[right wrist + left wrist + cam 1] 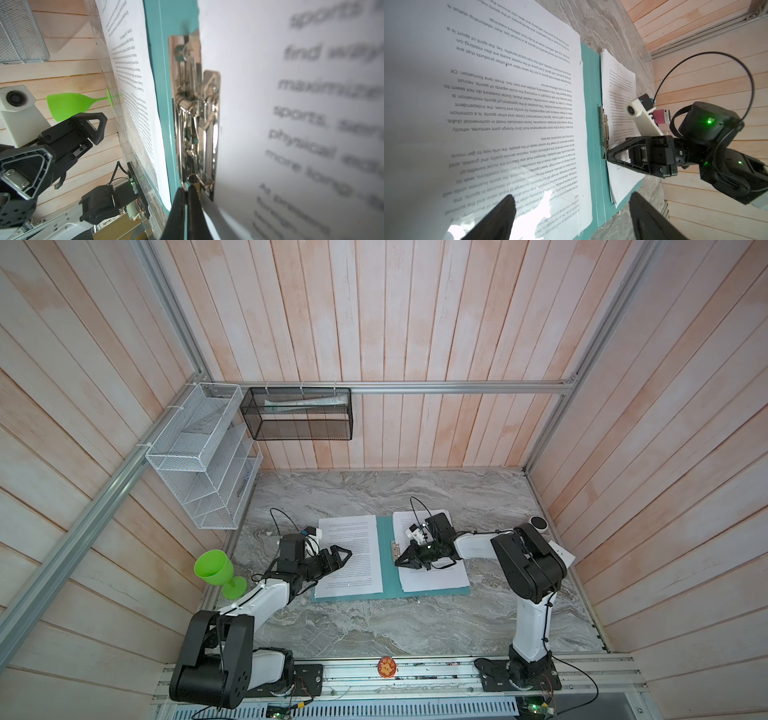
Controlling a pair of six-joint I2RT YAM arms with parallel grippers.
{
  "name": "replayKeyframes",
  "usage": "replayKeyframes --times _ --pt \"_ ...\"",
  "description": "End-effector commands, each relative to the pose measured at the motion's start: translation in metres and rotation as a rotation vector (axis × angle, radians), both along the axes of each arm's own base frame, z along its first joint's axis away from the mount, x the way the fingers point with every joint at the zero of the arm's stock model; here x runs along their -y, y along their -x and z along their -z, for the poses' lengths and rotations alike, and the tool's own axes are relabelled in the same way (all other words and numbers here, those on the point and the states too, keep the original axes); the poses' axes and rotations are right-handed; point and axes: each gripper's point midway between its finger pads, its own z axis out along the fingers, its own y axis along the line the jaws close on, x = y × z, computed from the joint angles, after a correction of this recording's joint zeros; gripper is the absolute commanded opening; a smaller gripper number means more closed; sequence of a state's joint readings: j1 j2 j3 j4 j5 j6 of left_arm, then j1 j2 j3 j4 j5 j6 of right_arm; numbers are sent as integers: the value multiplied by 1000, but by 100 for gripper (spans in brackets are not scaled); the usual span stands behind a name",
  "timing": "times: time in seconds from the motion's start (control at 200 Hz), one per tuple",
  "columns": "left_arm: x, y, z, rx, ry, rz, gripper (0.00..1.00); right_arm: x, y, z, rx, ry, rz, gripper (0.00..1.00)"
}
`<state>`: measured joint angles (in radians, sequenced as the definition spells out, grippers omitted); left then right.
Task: Put the files into the folder
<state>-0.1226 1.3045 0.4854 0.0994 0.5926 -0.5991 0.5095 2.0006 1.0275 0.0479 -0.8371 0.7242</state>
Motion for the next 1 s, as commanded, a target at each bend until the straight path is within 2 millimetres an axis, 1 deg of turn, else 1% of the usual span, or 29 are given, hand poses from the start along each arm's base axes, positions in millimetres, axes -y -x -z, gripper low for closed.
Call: replayKeyframes --times 0.0,0.16,0.215,0.28,0.315,0.355,0.45,0.515,0.575,0.64,0.765,0.92,0.995 --pt "-4 -10 -3 9 -23 -23 88 18 18 26 -75 98 5 0" --pt "-5 -11 0 -3 -31 -25 88 20 15 25 -67 120 2 0" --pt "-6 -11 1 -4 -36 -27 88 20 13 21 -55 127 -1 11" --pt "-7 -11 0 -1 -42 -33 88 21 9 13 -27 138 3 21" --pt "-8 -12 0 2 -47 -37 88 21 6 6 -9 146 3 24" --pt "-9 -12 -1 3 -54 -38 88 21 2 -1 21 171 5 26" --pt "-11 -14 -2 12 -68 -42 88 23 -9 -21 106 253 11 27" --pt "-13 -15 -1 19 -72 -46 88 27 -16 -28 156 329 18 27" --pt "-16 -16 0 22 -70 -53 88 31 -23 -30 185 397 24 27" --pt "-17 -18 0 28 -58 -55 88 33 -25 -29 187 431 24 27" --pt "-23 -23 -1 35 -53 -71 88 35 -39 -31 275 578 22 27" --pt "-33 -28 -5 59 -41 -90 88 22 -58 -36 332 651 8 24" --pt "-39 -30 -4 55 -56 -107 88 16 -61 -34 349 689 -8 23"
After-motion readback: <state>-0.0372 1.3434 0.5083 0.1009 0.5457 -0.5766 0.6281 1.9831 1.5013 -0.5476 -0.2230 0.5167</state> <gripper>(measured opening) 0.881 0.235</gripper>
